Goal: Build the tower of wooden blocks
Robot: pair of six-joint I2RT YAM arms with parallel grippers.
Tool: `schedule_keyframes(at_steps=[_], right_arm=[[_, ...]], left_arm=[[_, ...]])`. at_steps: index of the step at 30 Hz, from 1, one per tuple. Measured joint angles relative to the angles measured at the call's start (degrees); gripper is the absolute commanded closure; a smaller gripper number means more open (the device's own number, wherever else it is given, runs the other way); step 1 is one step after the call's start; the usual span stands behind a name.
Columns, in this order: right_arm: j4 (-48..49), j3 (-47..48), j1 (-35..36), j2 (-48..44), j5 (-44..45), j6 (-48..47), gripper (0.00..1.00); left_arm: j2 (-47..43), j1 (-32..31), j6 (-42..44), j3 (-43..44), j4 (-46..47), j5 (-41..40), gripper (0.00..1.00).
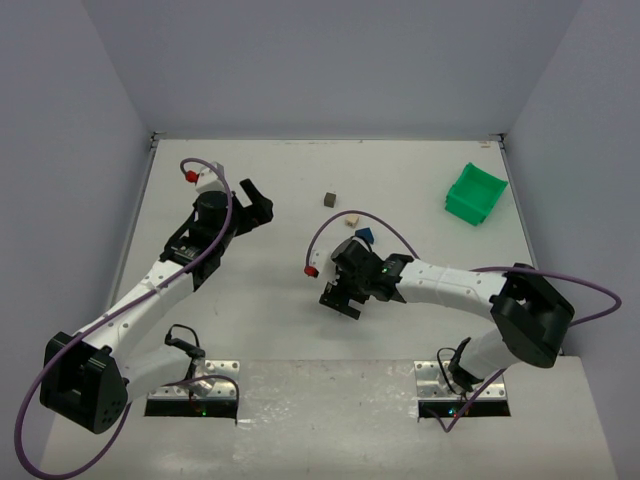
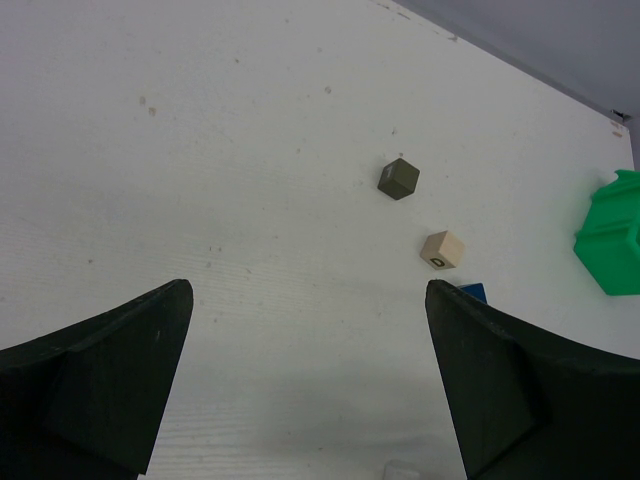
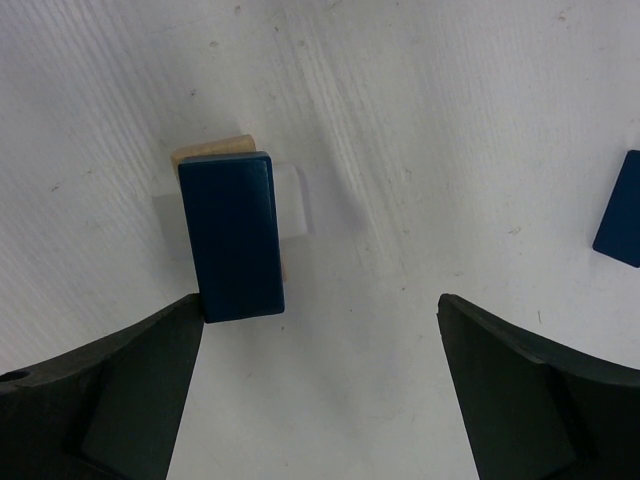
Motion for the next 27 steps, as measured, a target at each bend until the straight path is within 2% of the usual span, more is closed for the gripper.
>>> schedule_keyframes(at_steps=[17,24,27], right_arm=[[-0.26,0.00,-0.31,-1.40,-0.14,0.39,0.01],[-0.55,-0.02,-0.33,-8.05,0.30,3.11,0.01],[-0.50,0.76,-0.32,-10.63,5.04,7.31,0.01]], left_arm=[[0.00,0.00,0.00,0.00,0.02,0.17,0.00],[0.00,0.00,0.00,0.00,0.02,0.17,0.00],[0.00,-0.02,0.00,0.00,0.02,0.17,0.00]])
